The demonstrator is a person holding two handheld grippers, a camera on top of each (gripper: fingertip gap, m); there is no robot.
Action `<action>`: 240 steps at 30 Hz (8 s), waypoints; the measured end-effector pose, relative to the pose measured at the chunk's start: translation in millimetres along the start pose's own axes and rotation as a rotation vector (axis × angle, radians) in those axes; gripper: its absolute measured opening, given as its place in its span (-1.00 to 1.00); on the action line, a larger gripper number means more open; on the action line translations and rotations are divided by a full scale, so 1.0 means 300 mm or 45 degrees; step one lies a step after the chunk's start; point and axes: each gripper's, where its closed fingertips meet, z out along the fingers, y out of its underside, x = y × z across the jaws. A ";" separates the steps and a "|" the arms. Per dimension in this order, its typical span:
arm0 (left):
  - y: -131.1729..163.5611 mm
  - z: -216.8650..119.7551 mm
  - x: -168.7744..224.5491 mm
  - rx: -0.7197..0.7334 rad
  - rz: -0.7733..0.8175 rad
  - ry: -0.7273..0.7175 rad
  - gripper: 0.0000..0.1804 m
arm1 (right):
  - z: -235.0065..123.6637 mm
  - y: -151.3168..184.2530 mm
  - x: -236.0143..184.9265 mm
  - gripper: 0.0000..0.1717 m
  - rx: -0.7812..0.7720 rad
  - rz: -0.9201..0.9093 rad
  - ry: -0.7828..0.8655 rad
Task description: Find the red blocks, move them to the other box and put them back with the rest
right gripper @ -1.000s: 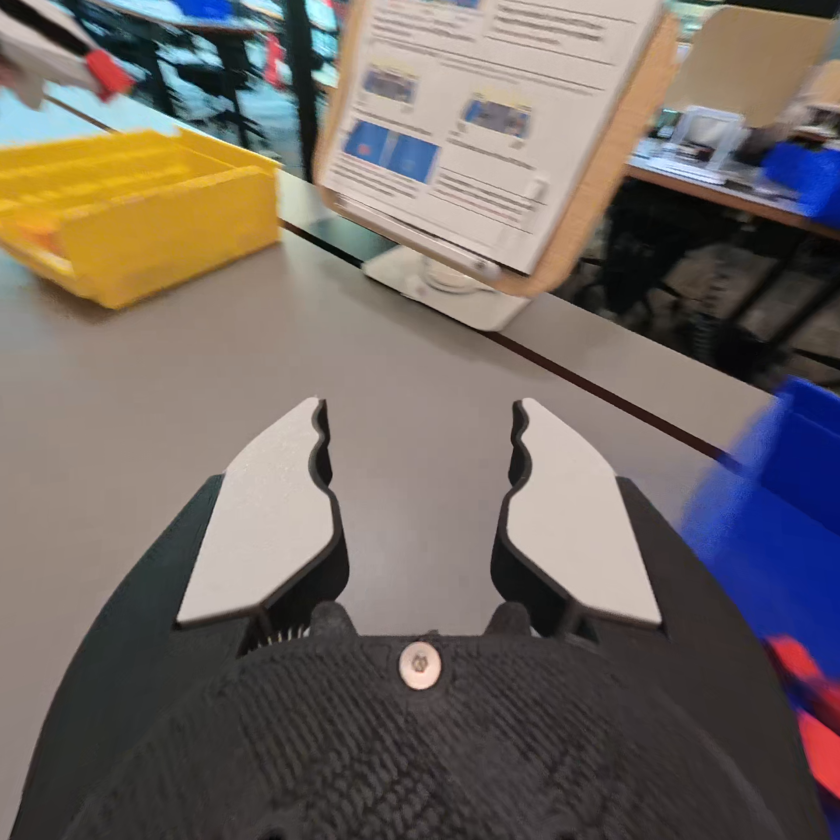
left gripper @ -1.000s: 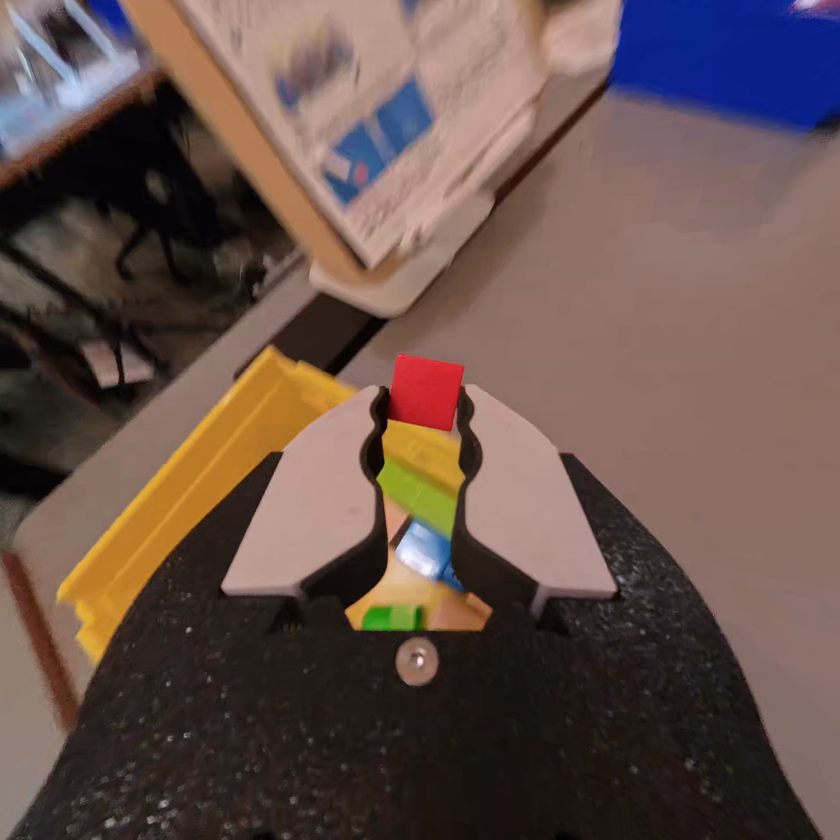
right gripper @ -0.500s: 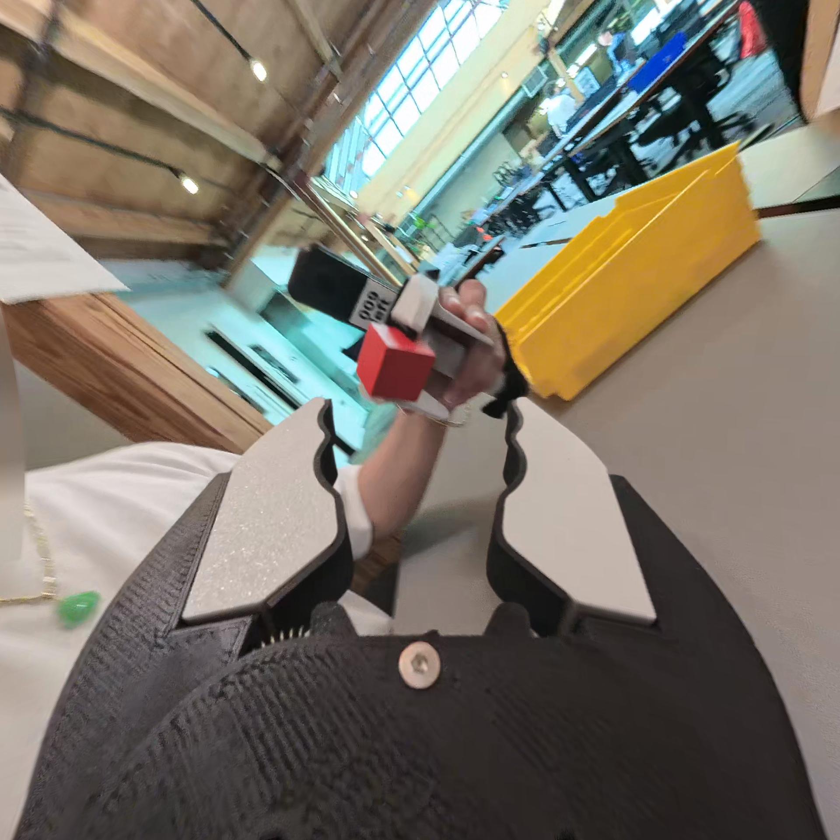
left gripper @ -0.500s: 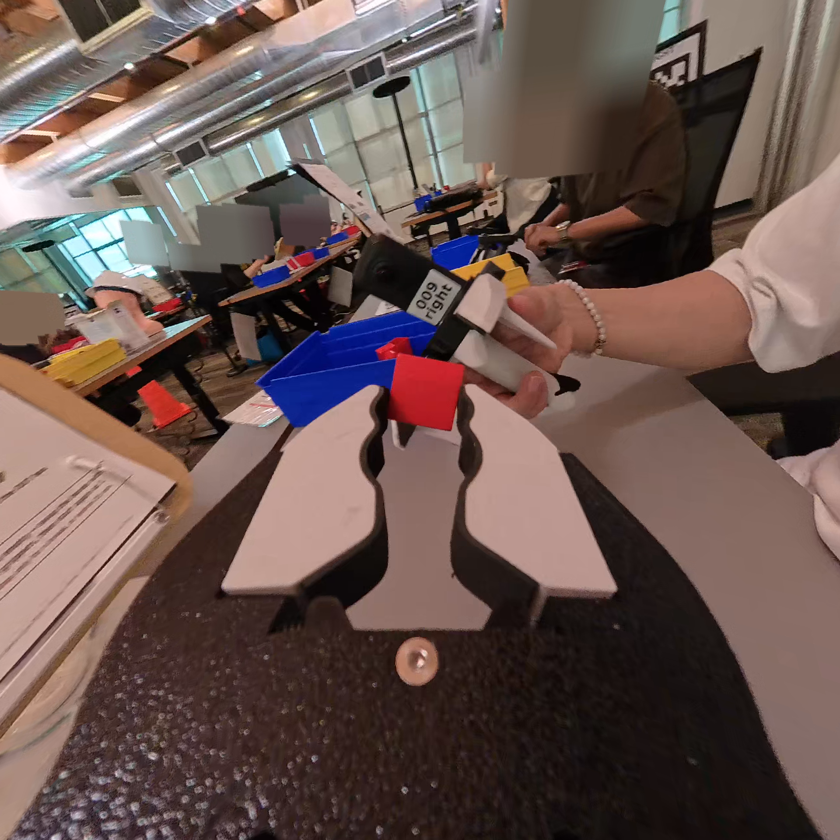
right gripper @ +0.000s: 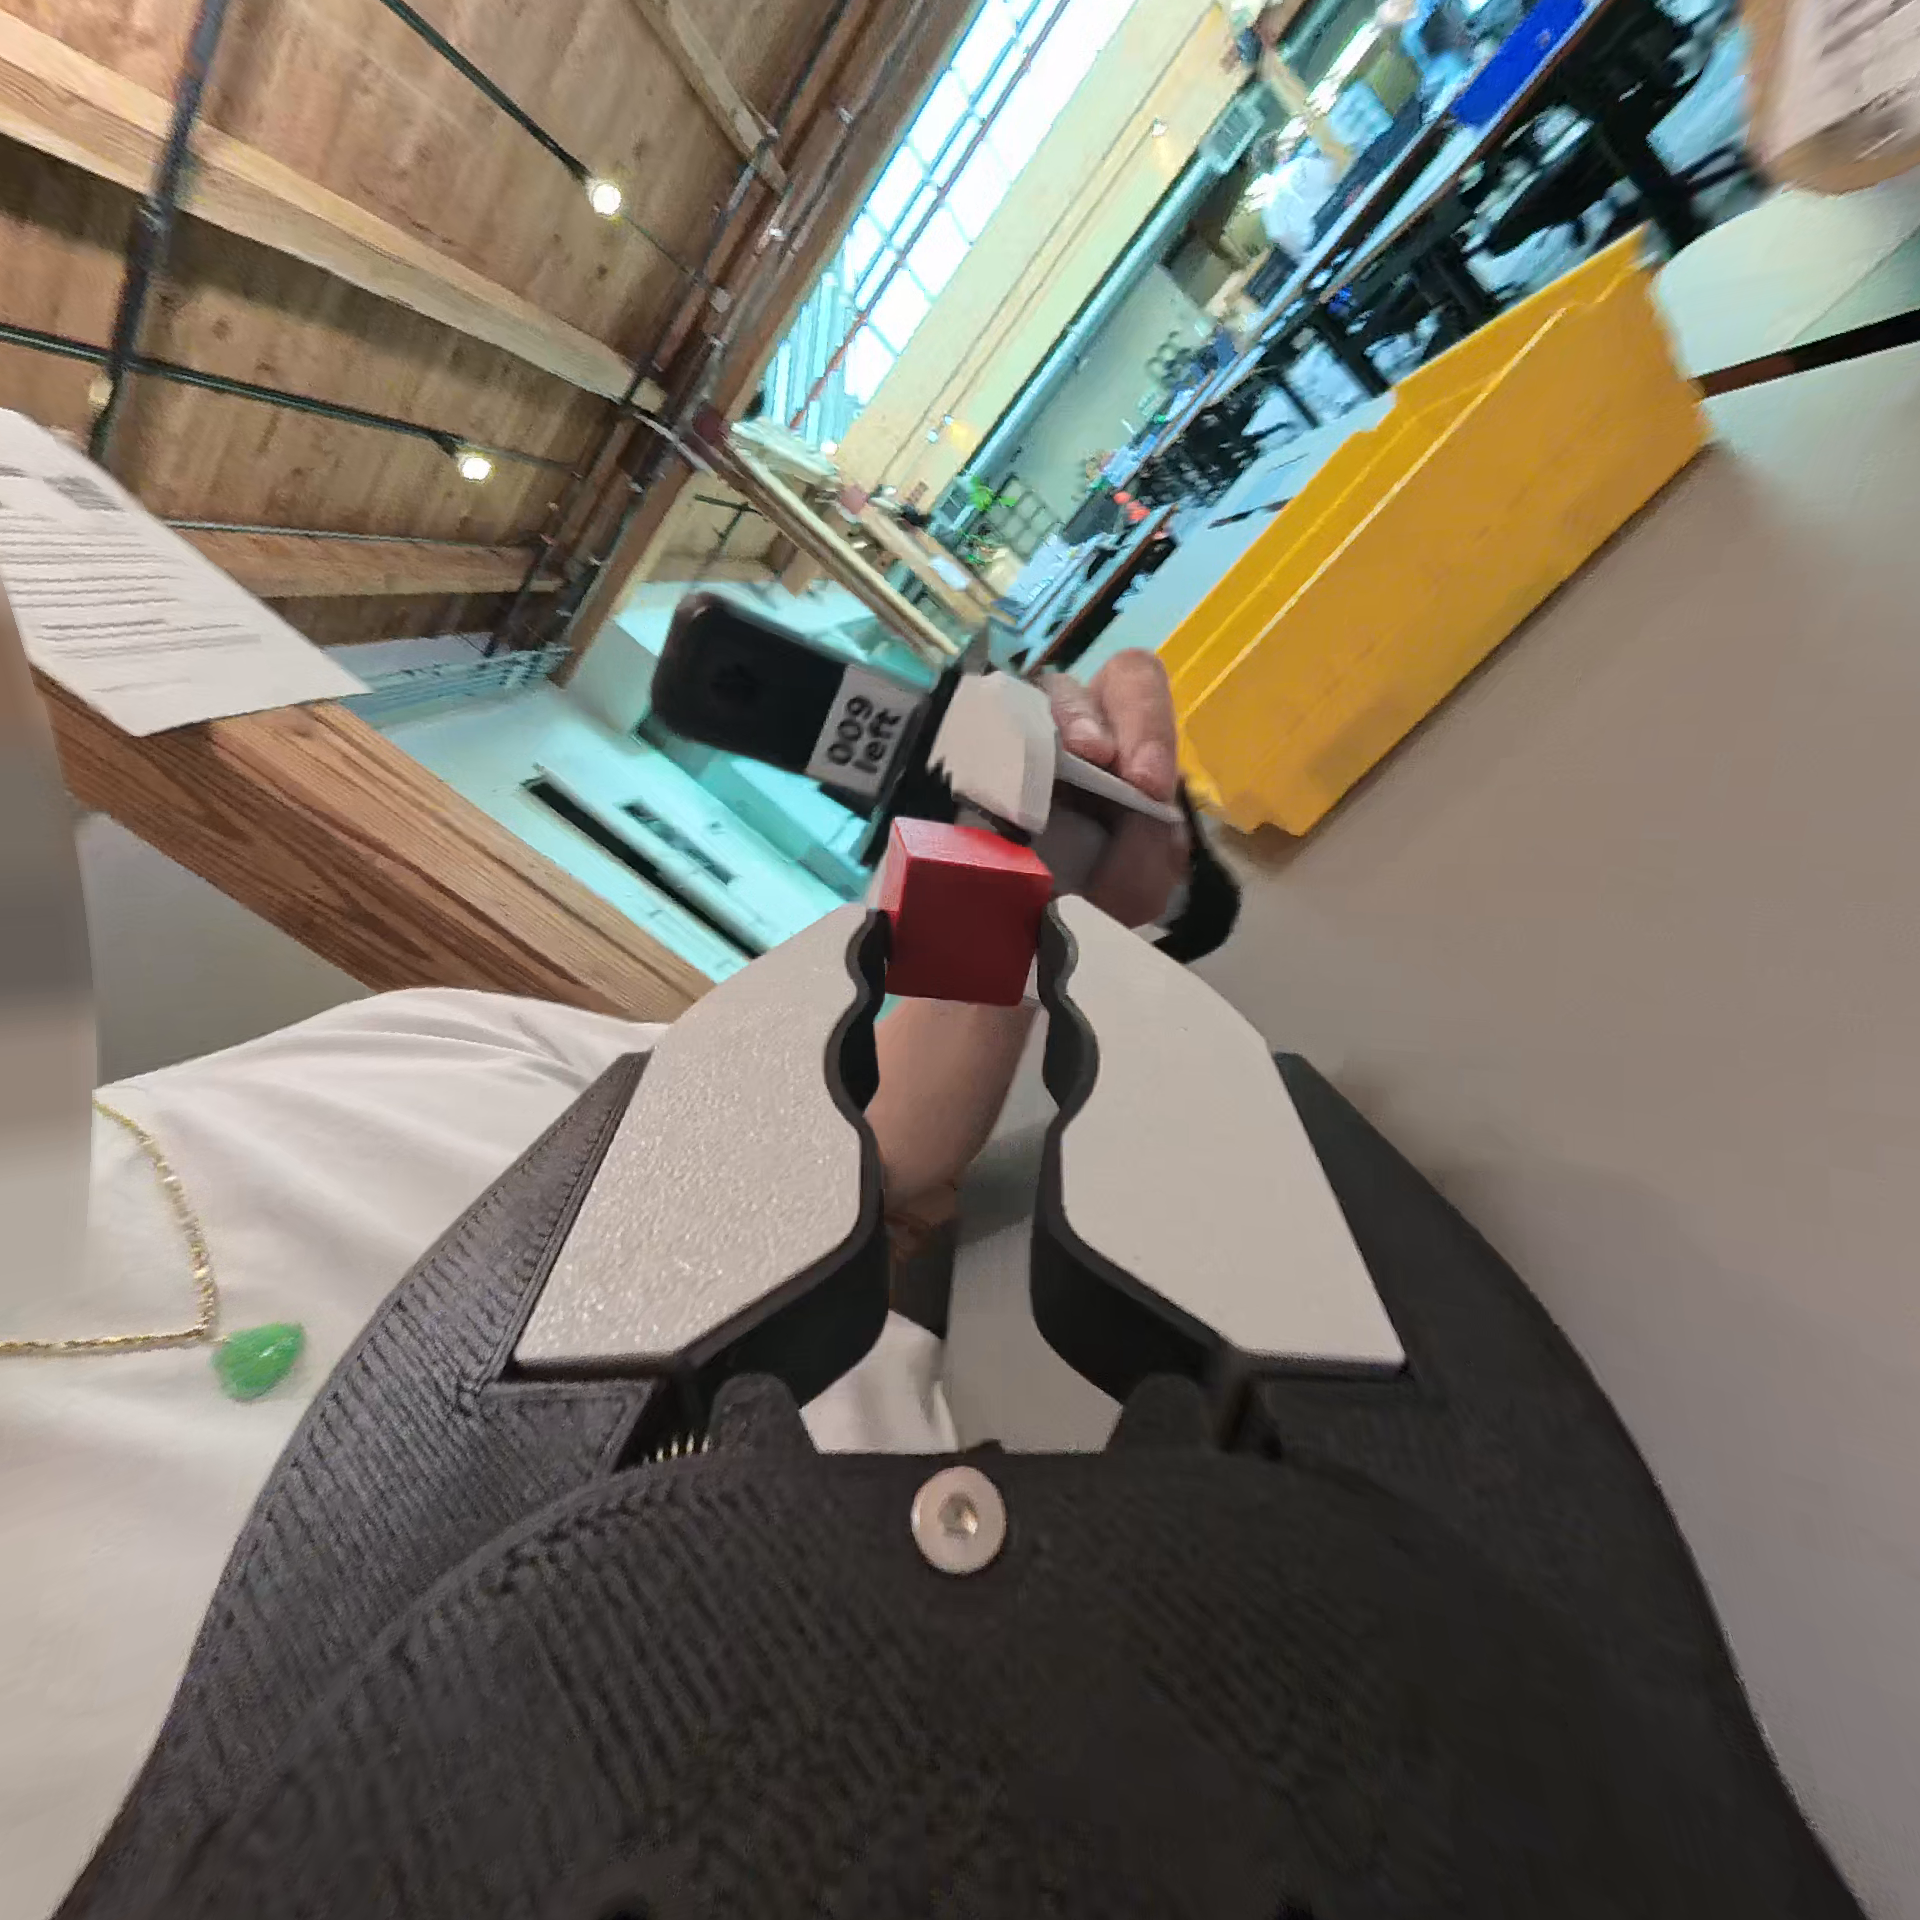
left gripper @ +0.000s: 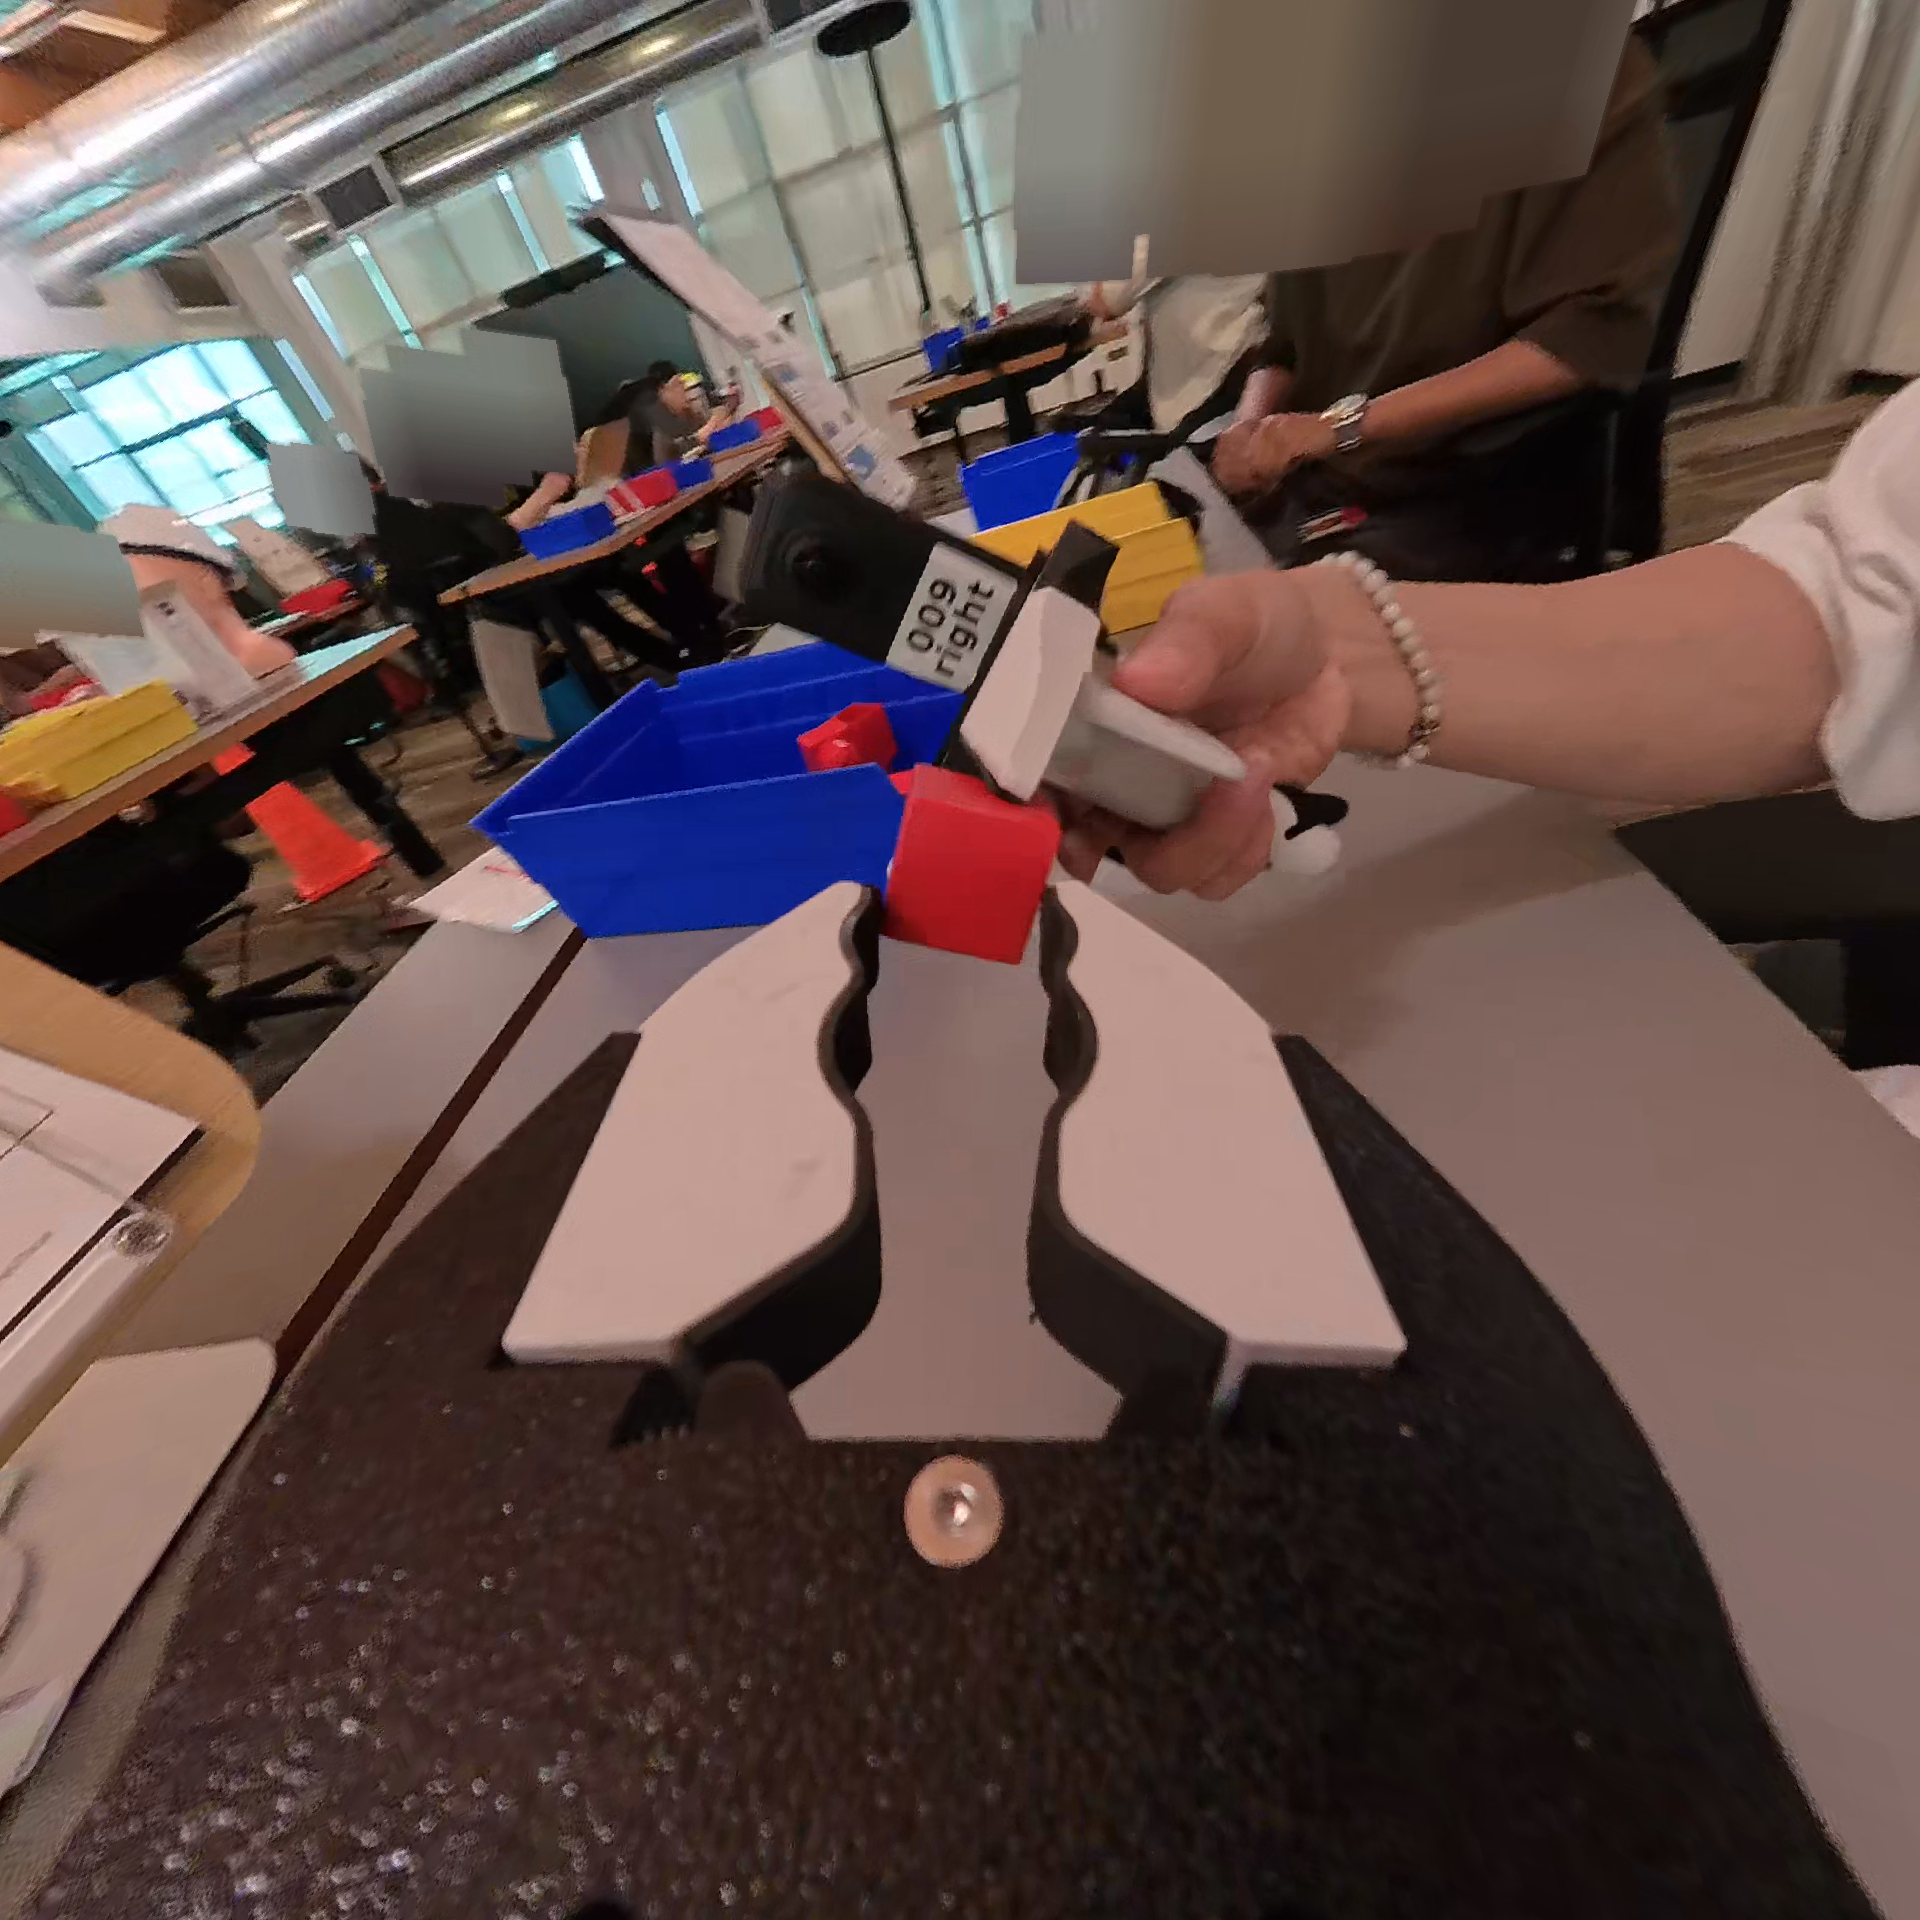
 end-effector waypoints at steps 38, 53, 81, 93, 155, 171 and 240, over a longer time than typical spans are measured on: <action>0.115 0.454 -0.108 -0.611 -0.682 -0.195 -0.11 | -1.092 -0.120 0.021 -0.32 0.358 -0.865 1.890; 0.286 0.913 -0.447 -1.150 -1.100 -0.476 -0.02 | -1.143 -0.038 -0.048 -0.11 0.359 -0.998 1.914; 0.566 0.974 -0.548 -1.459 -1.199 -0.656 -0.94 | -1.244 0.025 -0.143 -0.19 0.444 -0.989 1.930; 0.285 0.483 -0.553 -1.415 -1.255 -0.235 -0.94 | -1.126 0.008 -0.104 -0.19 0.349 -0.991 1.903; 0.486 -1.986 -0.275 -1.086 -1.888 -1.195 -0.94 | 0.314 0.003 0.449 -0.52 -0.528 -0.626 1.183; 0.766 -1.528 -0.516 -1.185 -1.786 -1.001 -0.94 | -0.991 -0.213 0.264 -0.50 -0.033 -0.372 1.691; 0.509 -1.104 -0.244 -0.880 -1.072 -1.366 -0.36 | -0.199 -0.032 0.340 -0.06 0.117 -0.808 1.417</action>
